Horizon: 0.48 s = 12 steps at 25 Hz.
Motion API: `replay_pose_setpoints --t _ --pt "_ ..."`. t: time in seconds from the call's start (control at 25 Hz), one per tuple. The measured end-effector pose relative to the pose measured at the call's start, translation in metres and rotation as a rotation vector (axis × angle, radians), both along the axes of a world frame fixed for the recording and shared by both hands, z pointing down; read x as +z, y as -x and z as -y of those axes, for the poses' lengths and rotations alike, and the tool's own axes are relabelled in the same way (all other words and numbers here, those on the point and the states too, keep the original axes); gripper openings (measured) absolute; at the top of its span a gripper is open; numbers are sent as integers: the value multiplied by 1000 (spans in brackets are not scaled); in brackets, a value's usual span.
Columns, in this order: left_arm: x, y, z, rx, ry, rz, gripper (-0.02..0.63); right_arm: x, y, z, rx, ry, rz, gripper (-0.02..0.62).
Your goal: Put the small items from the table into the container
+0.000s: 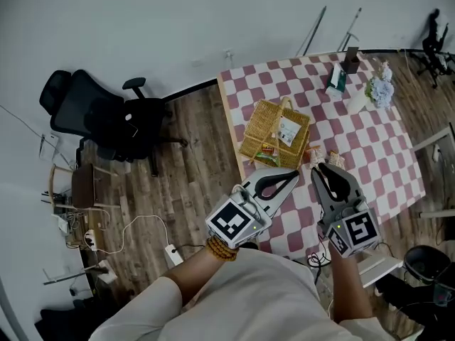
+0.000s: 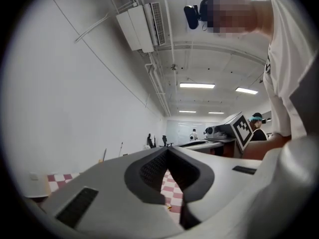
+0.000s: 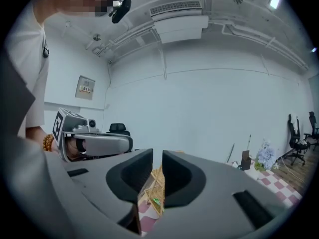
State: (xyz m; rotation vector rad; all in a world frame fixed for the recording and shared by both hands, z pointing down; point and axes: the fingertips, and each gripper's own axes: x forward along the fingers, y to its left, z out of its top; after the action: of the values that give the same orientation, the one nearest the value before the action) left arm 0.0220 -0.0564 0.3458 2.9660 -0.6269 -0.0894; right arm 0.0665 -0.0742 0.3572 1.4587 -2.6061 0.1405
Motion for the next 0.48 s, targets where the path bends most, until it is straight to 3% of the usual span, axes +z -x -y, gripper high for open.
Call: replay_pose_setpoints --t 0.48 --pt "-48 -12 -72 100 -54 -33 23 -52 -5 -86 52 -103 39 32"
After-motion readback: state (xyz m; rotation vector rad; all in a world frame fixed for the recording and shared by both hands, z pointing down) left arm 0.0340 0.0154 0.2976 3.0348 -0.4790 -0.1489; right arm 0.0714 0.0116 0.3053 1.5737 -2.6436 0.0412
